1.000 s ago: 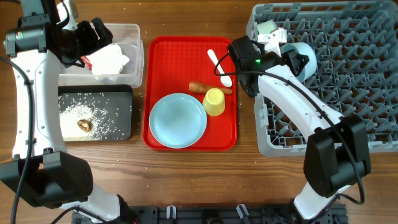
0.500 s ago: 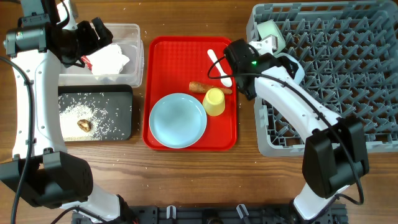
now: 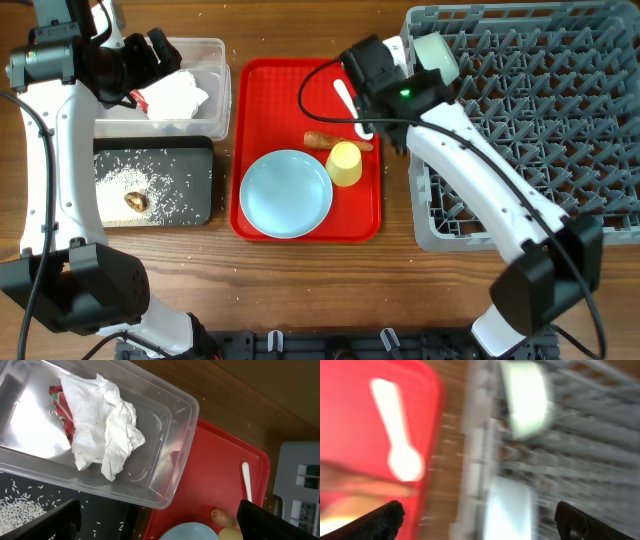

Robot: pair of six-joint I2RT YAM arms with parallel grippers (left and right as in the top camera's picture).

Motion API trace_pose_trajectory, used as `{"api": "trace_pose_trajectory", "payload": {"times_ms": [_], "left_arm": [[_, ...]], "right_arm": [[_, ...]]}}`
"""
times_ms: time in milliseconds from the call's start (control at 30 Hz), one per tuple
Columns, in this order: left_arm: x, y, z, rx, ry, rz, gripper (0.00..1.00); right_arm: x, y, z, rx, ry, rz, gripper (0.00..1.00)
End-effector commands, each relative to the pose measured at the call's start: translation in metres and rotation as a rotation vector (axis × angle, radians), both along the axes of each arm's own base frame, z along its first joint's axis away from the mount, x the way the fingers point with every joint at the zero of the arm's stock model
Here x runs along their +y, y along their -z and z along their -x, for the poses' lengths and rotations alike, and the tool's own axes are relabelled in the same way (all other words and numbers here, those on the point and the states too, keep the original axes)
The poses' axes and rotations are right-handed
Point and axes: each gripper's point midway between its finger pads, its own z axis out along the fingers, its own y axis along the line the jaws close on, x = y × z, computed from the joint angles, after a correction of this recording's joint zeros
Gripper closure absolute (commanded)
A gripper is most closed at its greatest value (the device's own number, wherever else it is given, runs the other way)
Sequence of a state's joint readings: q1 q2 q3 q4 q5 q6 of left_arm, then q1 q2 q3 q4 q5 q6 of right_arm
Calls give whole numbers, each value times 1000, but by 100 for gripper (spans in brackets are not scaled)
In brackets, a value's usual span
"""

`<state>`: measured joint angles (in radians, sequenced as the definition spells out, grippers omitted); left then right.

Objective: Sort waste into correct bins and load items into the dishwasher rack
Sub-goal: 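Grasp the light-blue plate edge with the right gripper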

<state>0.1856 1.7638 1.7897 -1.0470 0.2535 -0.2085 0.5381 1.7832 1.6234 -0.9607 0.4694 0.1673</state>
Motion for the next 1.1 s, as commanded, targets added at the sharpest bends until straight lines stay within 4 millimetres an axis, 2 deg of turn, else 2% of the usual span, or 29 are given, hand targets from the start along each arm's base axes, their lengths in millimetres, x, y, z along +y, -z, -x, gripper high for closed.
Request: {"api": "trace_pose_trajectory", "payload": {"times_ms": [0,33,100,267,333,367,433,500,567,633,667,800,900,1033,1067], "left_arm": [[2,-1,-1,-5,-9,14,0],[2,-1,-1,-5,-9,14,0],[1,-1,-1,-4,-9,14,0],[1,-1,-1,-5,-9,14,0],[1,-1,-1,-5,-9,14,0],[1,-1,-1,-4,-9,14,0],[1,-1,-1,-4,-9,14,0],[2,-1,-1,-5,-9,14,0],[1,-1,-1,-4,-9,14,0],[2,-1,-1,-5,-9,14,0],[1,-1,-1,-5,-9,14,0],[1,-1,-1,-5,-9,14,0],[2,-1,-1,-5,-9,14,0],[1,-1,-1,-5,-9,14,0],[2,-1,-1,-5,-9,14,0]], "right_arm": [[80,-17,18,96,-219,-424,0],[95,-21,20,108,-266,-493,0],[109,-27,21,104,-350,-537,0],[118,-28,24,102,-382,-549,1],[129,-20,31,126,-405,-541,2],[135,-12,37,154,-415,-531,4],[147,7,62,249,-441,-493,7],[150,23,83,331,-421,-471,17],[143,51,110,447,-307,-459,22],[135,71,124,505,-252,-439,27],[126,92,134,537,-238,-401,29],[105,136,141,530,-207,-328,36],[102,152,140,505,-209,-329,40],[100,168,127,428,-216,-311,43],[99,173,123,418,-209,-298,47]]}}
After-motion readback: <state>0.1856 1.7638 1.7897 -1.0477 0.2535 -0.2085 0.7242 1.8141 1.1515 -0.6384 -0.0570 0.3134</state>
